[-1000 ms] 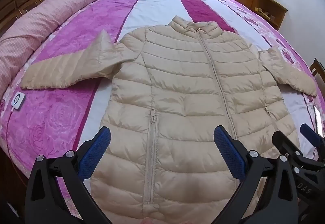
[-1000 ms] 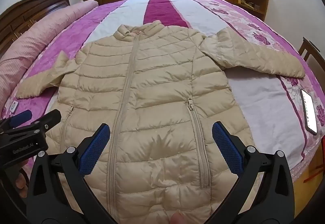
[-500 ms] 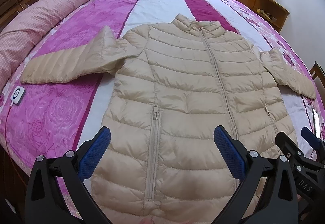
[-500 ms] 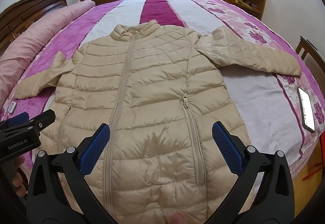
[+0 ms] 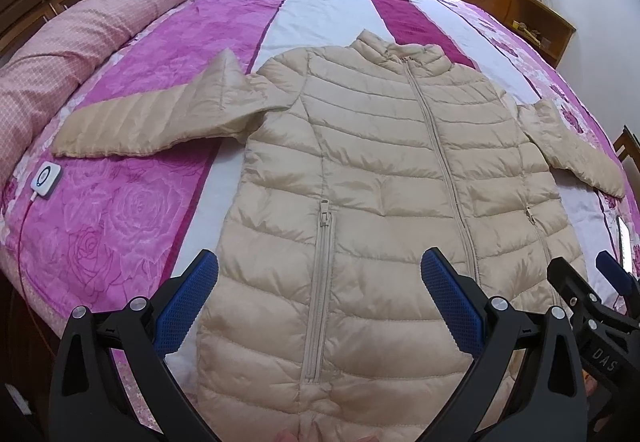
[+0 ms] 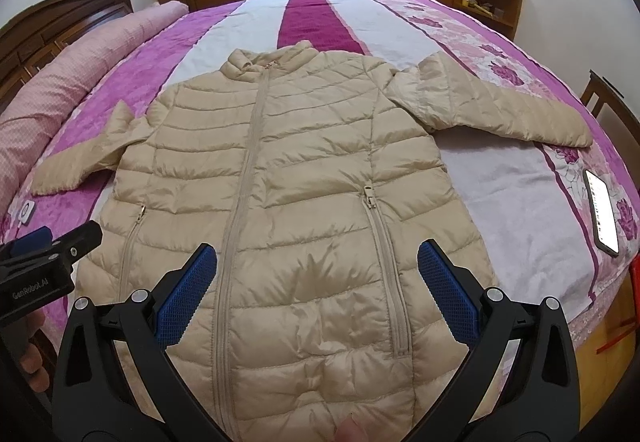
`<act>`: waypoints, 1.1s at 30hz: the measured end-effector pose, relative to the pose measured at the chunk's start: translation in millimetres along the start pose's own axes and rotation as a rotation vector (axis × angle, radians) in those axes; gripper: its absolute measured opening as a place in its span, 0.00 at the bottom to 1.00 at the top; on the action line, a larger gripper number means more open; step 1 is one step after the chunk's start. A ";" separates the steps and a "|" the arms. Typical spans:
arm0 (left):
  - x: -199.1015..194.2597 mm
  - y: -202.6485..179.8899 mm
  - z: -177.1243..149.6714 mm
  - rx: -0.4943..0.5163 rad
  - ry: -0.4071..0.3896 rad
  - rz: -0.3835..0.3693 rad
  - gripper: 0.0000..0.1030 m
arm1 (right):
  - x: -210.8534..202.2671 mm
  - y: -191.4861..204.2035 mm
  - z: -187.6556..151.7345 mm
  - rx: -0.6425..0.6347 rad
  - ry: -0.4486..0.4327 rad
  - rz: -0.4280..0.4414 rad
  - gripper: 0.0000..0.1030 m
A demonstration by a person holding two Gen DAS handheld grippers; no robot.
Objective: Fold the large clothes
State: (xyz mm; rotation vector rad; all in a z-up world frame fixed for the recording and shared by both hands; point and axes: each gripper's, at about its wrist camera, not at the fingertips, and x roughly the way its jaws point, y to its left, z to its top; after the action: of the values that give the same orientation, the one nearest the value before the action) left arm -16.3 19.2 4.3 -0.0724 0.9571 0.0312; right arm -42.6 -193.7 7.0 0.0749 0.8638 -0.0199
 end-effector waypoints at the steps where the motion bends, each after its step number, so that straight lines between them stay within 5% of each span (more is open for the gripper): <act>1: -0.7 0.7 -0.1 -0.001 0.001 -0.001 0.95 | -1.1 1.1 0.0 -0.003 -0.001 -0.002 0.97; 33: -7.5 -1.8 -3.6 0.057 0.013 -0.037 0.95 | -10.1 -3.8 -11.6 0.012 0.012 -0.029 0.97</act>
State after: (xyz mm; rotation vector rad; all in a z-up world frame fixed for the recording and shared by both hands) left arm -23.4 17.1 8.4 -0.0374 0.9685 -0.0303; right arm -58.2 -196.8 6.9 0.0738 0.8767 -0.0521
